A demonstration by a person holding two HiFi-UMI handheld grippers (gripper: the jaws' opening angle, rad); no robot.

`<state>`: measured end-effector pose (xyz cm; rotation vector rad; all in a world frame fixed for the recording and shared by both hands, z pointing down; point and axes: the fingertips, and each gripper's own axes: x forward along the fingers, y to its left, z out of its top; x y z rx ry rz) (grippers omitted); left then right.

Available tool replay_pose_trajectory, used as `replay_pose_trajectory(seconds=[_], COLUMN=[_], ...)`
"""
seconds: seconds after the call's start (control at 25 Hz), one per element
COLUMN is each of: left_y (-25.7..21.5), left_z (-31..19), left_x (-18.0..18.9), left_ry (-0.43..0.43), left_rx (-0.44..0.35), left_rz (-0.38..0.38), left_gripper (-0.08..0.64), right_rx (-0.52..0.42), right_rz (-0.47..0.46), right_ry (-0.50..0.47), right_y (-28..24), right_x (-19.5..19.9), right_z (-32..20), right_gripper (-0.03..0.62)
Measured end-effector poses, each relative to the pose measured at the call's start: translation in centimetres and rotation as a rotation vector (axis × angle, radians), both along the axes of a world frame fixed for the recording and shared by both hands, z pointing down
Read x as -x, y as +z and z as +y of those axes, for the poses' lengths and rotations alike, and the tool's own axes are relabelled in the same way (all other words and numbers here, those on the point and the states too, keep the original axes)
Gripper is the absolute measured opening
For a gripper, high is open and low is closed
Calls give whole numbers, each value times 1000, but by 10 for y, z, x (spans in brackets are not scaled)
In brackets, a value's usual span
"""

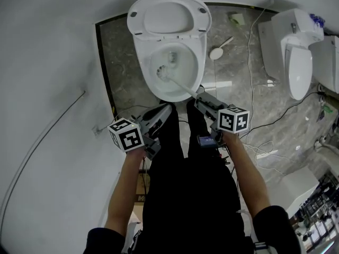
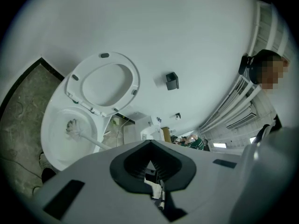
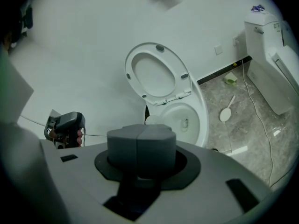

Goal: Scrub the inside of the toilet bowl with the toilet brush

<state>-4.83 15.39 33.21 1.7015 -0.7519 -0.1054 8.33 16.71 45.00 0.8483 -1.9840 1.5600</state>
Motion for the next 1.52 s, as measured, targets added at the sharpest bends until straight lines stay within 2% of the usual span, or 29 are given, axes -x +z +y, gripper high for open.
replay_pose_trajectory(seconds=[0.32,0.6,1.04,1.52], left_y=[30,48,69,78], left_z=[1,1,19,24], left_x=[6,15,30,40], left_ry=[23,10,10,12], left_rx=[46,69,120,136], left_rz=[-29,-38,-62,-71], left_gripper=[11,11,11,11], right_rx=[-4,-11,-118,-222], right_rz=[71,146,349,530], right_ry=[-16,-26,-158,-296], right_y=[37,73,114,139], right_x=[3,8,16,20], right_z=[-8,-17,-49,-82], right_gripper=[160,160,160,160])
